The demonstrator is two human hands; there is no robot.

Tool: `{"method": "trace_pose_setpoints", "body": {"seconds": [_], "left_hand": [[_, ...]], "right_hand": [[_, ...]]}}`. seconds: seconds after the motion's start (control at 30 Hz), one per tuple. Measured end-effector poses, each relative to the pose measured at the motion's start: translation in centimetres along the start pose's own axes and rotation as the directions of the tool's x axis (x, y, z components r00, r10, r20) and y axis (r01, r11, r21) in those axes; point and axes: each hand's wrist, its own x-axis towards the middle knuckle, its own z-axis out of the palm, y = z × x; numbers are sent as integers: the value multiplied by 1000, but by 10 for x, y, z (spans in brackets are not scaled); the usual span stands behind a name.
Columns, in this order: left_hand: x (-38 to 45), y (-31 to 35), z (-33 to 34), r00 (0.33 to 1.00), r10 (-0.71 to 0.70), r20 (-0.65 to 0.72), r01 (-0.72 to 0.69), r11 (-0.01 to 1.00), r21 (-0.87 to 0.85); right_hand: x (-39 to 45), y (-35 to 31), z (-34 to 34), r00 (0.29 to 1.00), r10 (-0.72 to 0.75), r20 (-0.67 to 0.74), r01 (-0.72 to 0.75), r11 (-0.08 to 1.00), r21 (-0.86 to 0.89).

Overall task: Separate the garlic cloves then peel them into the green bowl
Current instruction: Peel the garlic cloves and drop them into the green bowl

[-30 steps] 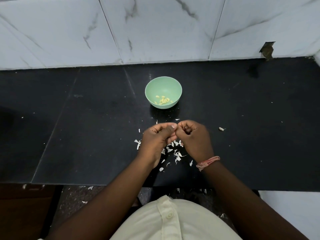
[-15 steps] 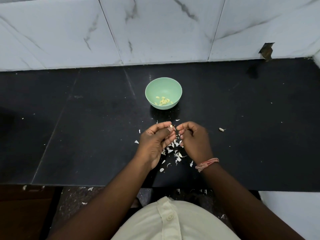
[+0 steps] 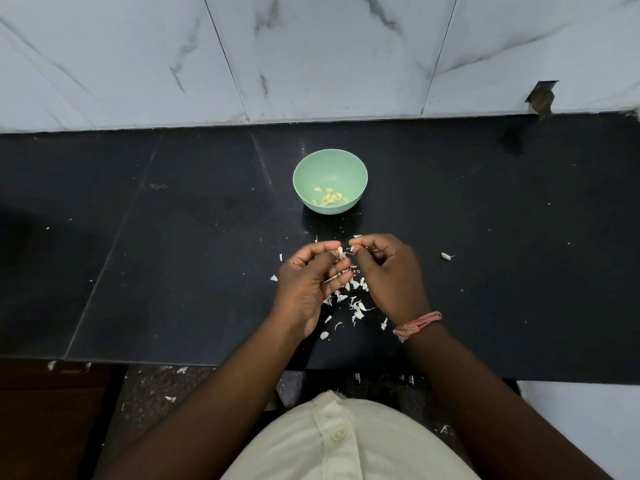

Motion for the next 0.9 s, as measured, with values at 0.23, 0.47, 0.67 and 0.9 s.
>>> {"method": "trace_pose_setpoints", "body": {"seconds": [0.23, 0.47, 0.67, 0.9], "left_hand": [[3, 2, 1, 1000, 14, 14, -13, 998, -55], [10, 3, -2, 999, 22, 31, -20, 997, -73], [13, 5, -4, 995, 83, 55, -84, 996, 31], [11, 11, -6, 979, 186, 80, -200, 947, 250]], "right_hand": [[3, -4, 3, 999, 30, -42, -29, 999, 26], [9, -8, 2, 997, 80, 25, -80, 996, 25], [9, -14, -2, 984, 115, 136, -136, 978, 158], [7, -21, -2, 978, 114, 173, -146, 972, 184]]}}
